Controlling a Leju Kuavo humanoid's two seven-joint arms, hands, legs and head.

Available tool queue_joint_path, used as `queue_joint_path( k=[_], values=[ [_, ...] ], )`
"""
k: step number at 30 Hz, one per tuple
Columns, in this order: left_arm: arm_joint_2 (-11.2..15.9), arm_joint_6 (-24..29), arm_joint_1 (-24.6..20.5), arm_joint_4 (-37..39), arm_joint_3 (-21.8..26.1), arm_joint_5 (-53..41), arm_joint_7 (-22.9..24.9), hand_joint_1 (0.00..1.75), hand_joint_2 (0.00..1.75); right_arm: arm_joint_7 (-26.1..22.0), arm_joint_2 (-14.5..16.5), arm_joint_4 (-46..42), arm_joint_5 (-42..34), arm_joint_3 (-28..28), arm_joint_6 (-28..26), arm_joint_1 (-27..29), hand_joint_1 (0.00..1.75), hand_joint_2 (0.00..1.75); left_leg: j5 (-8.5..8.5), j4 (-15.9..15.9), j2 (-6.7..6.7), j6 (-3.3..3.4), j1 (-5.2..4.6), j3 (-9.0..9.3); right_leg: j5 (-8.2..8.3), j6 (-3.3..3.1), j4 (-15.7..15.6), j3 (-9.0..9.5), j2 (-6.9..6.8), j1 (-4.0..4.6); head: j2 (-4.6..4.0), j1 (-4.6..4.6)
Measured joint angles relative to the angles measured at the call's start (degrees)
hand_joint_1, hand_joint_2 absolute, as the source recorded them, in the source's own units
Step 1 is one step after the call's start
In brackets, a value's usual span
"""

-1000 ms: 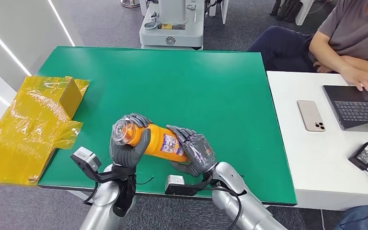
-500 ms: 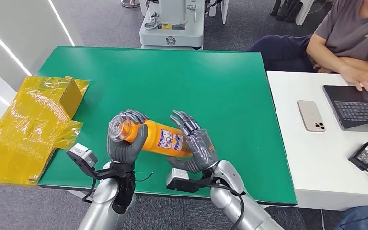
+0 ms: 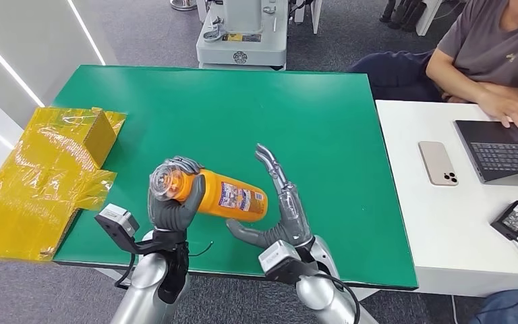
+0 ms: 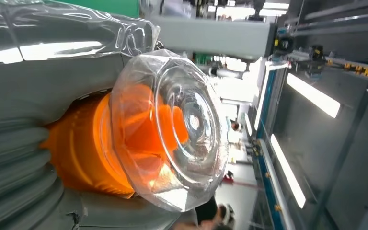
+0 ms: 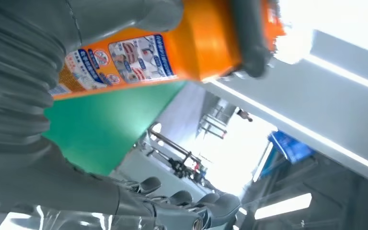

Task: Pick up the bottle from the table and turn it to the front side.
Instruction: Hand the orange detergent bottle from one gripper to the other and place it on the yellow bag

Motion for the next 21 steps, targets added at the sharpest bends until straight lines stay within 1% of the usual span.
queue_joint_path(
  k=[4, 7, 10, 15, 18, 21],
  values=[
    [0.9, 1.9, 0.0, -2.1, 0.4, -2.0, 0.2, 1.75, 1.75, 0.0, 0.0, -4.2, -0.8, 0.0, 0.0, 2.3, 0.00, 1.75, 0.00, 0.0, 0.01, 0.00, 0.00, 0.01, 0.00, 0.00, 0.0, 0.00, 0.00, 0.00, 0.00, -0.01],
    [2.0, 5.1, -0.1, -4.0, 0.6, -7.1, 0.9, 1.75, 1.75, -0.4, 0.0, -5.9, -1.1, 0.0, 0.0, 3.6, 0.00, 1.75, 0.00, 0.0, 0.01, 0.00, 0.00, 0.01, 0.00, 0.00, 0.0, 0.01, 0.00, 0.00, 0.00, 0.00],
    [4.1, 9.4, -1.5, -6.6, 1.4, -15.1, 2.9, 1.75, 1.75, -0.7, 0.1, -7.5, -0.8, -0.1, 0.0, 5.3, 0.00, 1.75, 0.01, 0.0, 0.01, 0.00, 0.01, 0.02, 0.00, 0.00, 0.0, 0.00, 0.00, 0.01, 0.00, -0.01],
    [7.2, 14.5, -4.8, -9.3, 2.3, -22.3, 5.0, 1.75, 1.75, -0.7, 0.2, -9.4, -0.2, -0.5, 1.0, 6.7, 0.00, 1.75, 0.01, 0.0, 0.01, -0.01, 0.01, 0.03, 0.00, -0.01, 0.0, 0.01, 0.00, 0.01, 0.00, 0.01],
    [10.4, 18.6, -7.8, -9.5, 2.3, -31.0, 6.6, 1.75, 1.75, -0.8, 0.4, -10.0, -0.2, -0.9, 2.3, 7.1, 0.00, 1.75, 0.02, 0.0, 0.01, -0.02, 0.01, 0.03, 0.00, -0.01, 0.1, 0.00, 0.01, 0.01, 0.00, 0.02],
    [15.0, 20.1, -12.7, -7.9, 2.4, -41.6, 8.9, 1.75, 1.75, -1.0, 0.4, -10.0, -0.2, -1.2, 3.6, 7.2, 0.00, 1.75, 0.05, 0.0, 0.02, -0.05, 0.01, 0.06, 0.01, -0.02, 0.1, 0.01, 0.01, 0.01, 0.00, 0.00]
  ],
)
